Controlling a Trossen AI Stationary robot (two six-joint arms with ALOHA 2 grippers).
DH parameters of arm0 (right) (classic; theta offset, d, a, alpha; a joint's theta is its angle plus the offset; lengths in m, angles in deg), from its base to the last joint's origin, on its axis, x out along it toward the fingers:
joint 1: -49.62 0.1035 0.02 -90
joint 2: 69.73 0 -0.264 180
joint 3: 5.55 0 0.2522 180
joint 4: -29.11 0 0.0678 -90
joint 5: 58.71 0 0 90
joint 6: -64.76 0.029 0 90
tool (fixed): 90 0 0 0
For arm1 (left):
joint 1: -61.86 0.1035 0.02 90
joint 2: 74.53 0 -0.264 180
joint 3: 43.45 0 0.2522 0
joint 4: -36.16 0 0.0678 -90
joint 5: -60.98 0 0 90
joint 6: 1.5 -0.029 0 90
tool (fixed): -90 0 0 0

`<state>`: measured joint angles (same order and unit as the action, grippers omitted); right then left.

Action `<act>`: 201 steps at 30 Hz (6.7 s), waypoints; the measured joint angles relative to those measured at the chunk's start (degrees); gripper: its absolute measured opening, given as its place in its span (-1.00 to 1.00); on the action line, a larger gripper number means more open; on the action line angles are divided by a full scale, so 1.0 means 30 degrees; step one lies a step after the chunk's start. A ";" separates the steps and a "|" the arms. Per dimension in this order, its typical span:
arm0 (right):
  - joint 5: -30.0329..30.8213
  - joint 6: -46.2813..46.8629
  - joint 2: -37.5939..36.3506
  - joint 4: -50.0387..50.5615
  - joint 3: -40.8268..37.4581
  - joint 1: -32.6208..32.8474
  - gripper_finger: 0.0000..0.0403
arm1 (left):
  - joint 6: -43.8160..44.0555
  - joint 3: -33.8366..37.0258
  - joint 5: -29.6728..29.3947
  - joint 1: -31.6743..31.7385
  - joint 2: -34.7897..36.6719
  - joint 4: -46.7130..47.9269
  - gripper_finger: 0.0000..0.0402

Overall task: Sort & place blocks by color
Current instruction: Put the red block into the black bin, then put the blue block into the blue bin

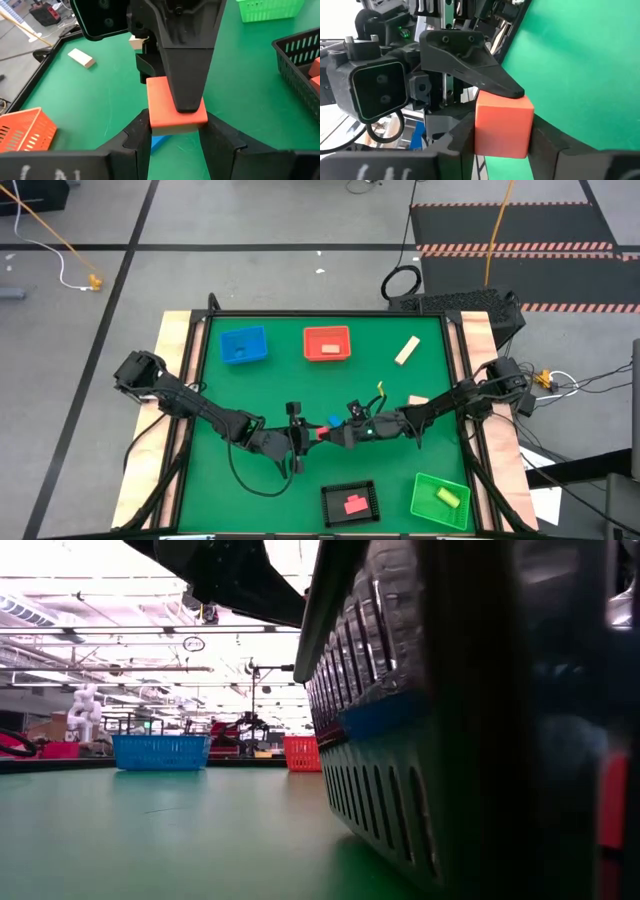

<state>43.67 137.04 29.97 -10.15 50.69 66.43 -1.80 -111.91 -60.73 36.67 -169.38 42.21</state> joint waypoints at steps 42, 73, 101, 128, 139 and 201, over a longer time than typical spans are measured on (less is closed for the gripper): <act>0.0787 -0.9386 -0.0653 0.5529 0.2151 0.8074 -0.42 | 0.7772 -0.0004 0.1740 0.1846 0.0000 0.0210 0.13; 0.1858 -1.5391 -0.0255 0.6176 0.2339 0.8431 0.05 | -0.4515 -0.0015 0.6779 0.4167 -0.3538 -0.0813 0.13; 0.1836 -1.5333 -0.0255 0.6181 0.2331 0.8431 0.04 | -0.5835 -0.0015 1.4414 0.8094 -0.3534 -0.3086 0.13; 0.1792 -1.5326 -0.0277 0.6028 0.2317 0.8431 0.04 | -0.4258 -0.0534 1.4969 0.8493 -0.7373 -0.4631 0.61; 0.1800 -1.5326 -0.0277 0.5736 0.2317 0.8424 0.04 | -0.1766 -0.0590 1.4360 0.8162 -0.7541 -0.4099 -0.35; 0.1814 -1.5330 -0.0270 0.5744 0.2324 0.8424 0.04 | 1.1562 1.5234 -0.1912 1.6910 1.5124 -0.0306 -0.08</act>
<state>49.11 91.05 29.16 7.08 57.67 91.71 32.89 -66.20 -66.47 87.40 -124.01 41.29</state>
